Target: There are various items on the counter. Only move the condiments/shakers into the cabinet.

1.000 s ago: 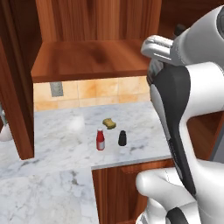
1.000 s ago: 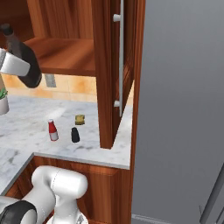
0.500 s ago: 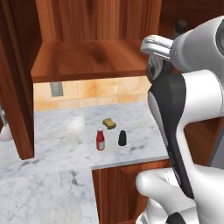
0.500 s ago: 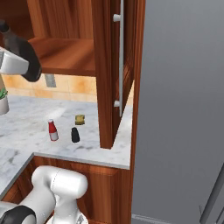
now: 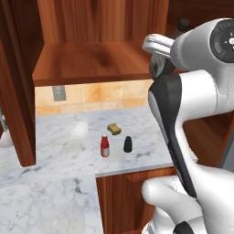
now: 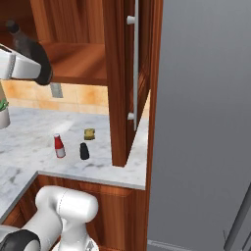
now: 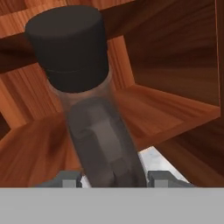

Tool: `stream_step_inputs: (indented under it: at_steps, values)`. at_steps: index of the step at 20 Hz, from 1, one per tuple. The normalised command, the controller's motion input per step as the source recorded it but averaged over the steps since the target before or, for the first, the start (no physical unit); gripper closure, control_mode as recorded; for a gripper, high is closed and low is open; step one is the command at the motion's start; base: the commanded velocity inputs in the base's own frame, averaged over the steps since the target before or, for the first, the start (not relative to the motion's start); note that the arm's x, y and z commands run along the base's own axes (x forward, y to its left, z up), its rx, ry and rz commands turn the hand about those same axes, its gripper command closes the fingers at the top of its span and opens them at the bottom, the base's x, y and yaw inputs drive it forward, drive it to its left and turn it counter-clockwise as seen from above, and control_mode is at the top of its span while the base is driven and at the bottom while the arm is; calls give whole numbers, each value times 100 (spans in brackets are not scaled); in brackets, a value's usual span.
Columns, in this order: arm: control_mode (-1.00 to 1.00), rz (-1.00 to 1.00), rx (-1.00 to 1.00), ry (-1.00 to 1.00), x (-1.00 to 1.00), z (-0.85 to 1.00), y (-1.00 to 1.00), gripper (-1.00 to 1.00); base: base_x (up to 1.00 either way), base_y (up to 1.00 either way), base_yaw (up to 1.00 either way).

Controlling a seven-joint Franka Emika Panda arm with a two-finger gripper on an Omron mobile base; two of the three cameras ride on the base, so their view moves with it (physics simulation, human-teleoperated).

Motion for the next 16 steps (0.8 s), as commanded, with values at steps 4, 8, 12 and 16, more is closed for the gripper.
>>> stream_step_inputs:
  at_steps: [4,8,12,16]
  values:
    - [-100,-12,1,-1,25,3,-8,100,0,0,0]
    - [-100,-7,0,0,41,1,-1,100,0,0,0]
    - [-100,0,0,3,66,0,-1,100,0,0,0]
    - [-100,0,0,1,72,0,-5,100,0,0,0]
